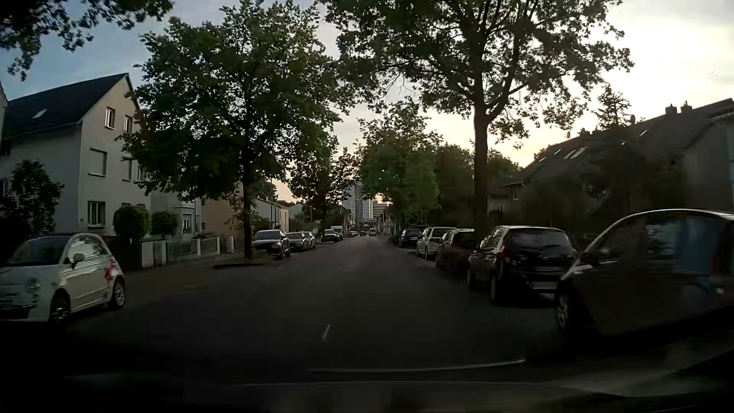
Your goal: Follow the waypoints while adhering to traffic rules and regulations
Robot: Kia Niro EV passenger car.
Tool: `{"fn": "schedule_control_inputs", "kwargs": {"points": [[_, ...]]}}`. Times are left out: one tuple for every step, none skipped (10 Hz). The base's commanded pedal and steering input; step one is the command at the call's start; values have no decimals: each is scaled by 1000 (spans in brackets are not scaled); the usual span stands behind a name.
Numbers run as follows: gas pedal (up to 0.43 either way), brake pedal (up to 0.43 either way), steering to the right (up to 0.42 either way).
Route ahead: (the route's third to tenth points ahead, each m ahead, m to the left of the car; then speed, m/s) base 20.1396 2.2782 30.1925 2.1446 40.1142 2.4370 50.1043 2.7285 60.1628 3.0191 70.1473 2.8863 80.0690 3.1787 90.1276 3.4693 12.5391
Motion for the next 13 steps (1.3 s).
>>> {"fn": "schedule_control_inputs", "kwargs": {"points": [[0, 122, 0], [0, 122, 0], [0, 122, 0], [0, 122, 0], [0, 122, 0], [0, 122, 0], [0, 122, 0], [0, 122, 0], [0, 122, 0], [0, 122, 0], [0, 122, 0], [0, 122, 0], [0, 122, 0]]}}
